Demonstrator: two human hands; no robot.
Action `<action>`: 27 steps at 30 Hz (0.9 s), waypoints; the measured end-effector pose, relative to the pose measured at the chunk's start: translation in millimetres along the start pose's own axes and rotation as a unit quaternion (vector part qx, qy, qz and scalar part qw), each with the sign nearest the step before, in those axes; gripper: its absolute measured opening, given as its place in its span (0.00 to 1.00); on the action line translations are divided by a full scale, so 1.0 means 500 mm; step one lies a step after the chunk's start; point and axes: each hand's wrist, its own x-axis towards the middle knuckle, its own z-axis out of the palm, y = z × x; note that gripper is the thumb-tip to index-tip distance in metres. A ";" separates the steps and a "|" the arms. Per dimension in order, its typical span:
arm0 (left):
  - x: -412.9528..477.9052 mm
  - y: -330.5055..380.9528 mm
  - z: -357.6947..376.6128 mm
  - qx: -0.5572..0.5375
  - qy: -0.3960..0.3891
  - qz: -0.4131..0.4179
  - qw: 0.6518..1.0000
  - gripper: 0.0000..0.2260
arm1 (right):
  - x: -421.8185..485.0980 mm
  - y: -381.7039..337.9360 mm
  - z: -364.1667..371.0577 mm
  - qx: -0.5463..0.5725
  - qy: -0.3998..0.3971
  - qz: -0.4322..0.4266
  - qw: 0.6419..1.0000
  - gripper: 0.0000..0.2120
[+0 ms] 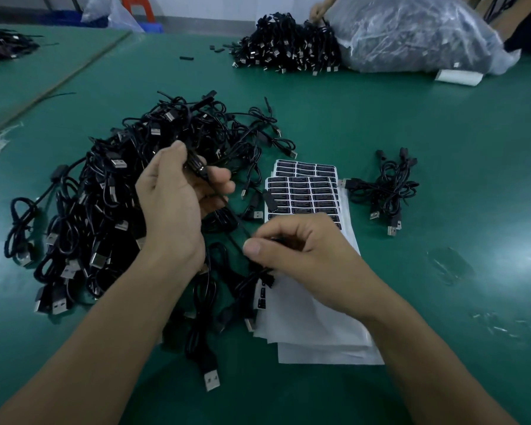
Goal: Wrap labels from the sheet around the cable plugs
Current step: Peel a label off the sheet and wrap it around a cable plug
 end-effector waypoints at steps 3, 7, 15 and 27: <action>0.007 -0.003 -0.007 -0.004 0.014 -0.015 1.000 0.20 | 0.001 -0.007 -0.035 0.001 0.073 0.020 0.997 0.09; 0.016 -0.007 -0.018 0.035 0.009 -0.016 0.999 0.20 | 0.017 -0.002 -0.127 0.001 0.314 0.059 0.948 0.11; 0.014 -0.035 -0.024 0.311 -0.063 0.164 0.934 0.12 | 0.049 0.011 -0.285 -0.179 0.496 0.189 0.828 0.13; 0.011 -0.058 -0.033 0.635 -0.155 0.172 0.737 0.11 | 0.055 0.022 -0.202 -0.384 0.470 0.098 0.789 0.15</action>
